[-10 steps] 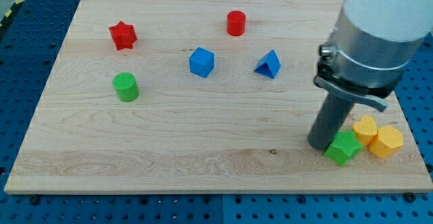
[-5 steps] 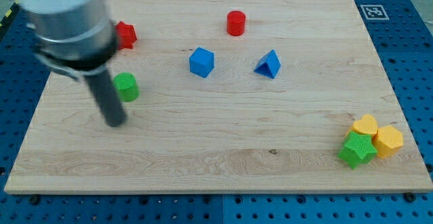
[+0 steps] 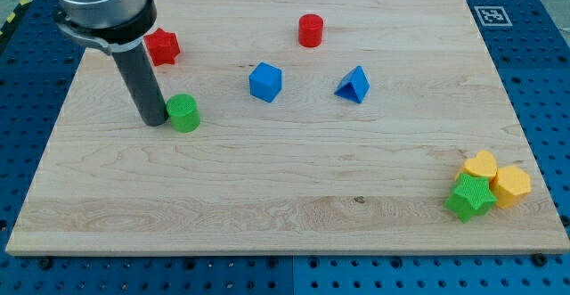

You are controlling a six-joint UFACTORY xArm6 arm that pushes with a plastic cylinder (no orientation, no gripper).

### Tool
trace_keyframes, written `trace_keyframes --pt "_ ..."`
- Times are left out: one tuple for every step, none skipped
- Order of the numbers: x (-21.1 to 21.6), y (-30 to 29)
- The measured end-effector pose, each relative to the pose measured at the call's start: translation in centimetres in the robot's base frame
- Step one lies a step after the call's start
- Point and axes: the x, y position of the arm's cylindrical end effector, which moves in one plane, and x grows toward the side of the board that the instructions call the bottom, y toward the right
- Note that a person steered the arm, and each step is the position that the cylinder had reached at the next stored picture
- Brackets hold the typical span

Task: Push the green circle closer to the green star

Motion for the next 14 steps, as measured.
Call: trace_keyframes --pt "-0.8 0.0" --pt "-0.8 0.1" --pt "-0.8 3.0" --pt "-0.6 7.2" --pt "0.9 10.9" --pt "2.4 14.2" --pt "2.9 15.8" --pt "4.0 15.0" --pt "5.6 13.7" --pt "6.9 11.9" --pt "7.0 11.8" --pt "7.0 12.3" --pt "7.0 16.2" --pt "7.4 19.8"
